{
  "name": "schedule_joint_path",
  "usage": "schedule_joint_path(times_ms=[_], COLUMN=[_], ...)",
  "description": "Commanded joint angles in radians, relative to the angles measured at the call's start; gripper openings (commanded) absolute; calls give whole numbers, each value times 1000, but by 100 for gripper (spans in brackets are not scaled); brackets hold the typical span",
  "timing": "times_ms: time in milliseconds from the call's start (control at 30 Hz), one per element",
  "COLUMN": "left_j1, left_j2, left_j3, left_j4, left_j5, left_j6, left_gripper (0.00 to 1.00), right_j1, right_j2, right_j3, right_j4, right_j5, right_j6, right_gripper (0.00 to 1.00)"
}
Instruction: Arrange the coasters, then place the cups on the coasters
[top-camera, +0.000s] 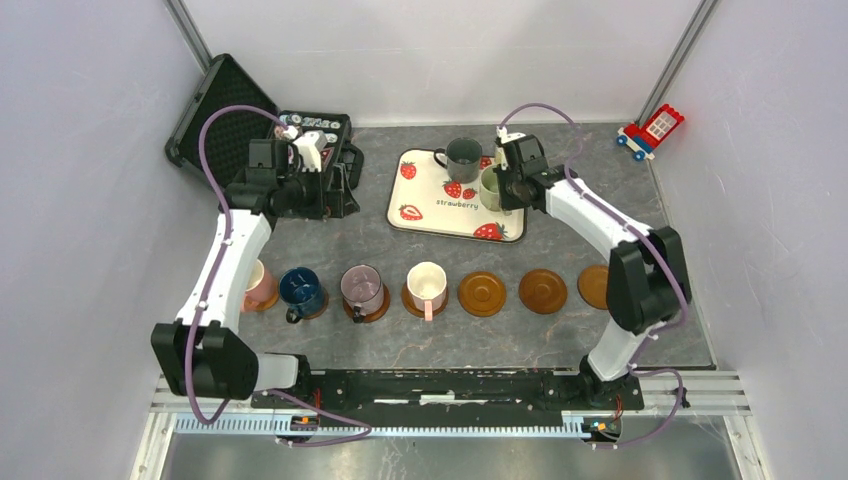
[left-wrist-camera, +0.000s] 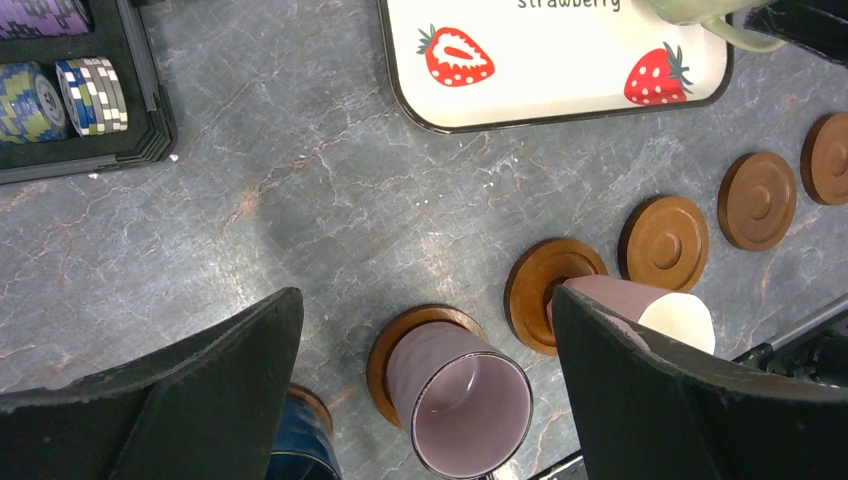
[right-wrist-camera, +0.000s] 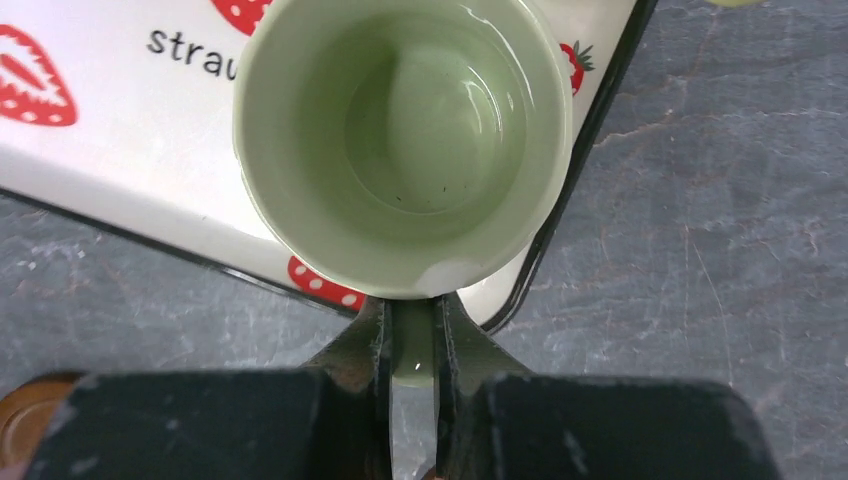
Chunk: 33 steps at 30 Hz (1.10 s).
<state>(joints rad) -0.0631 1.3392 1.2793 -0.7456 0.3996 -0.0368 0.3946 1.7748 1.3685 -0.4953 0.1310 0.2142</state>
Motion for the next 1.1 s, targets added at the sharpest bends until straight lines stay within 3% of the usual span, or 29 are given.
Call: schedule_joint_path(times_ms=[0, 267, 533, 1067], left_j1=[3, 2, 3, 3], left_j2=[-78, -129, -135, -148], left_j3=[-42, -81, -113, -153], left_j4=[57, 65, 97, 134], left_j5=[32, -4, 9, 34], left_j6=[-4, -48, -127, -200], left_gripper=[100, 100, 100, 100], right_j1=[14, 62, 204, 338], right_j2=[-177, -359, -579, -777], right_j3=[-57, -211, -424, -664], right_j4=[97, 105, 99, 82], right_j5=[-22, -32, 16, -53], right_j6=[-7, 18, 85, 140], right_gripper=[0, 0, 0, 0])
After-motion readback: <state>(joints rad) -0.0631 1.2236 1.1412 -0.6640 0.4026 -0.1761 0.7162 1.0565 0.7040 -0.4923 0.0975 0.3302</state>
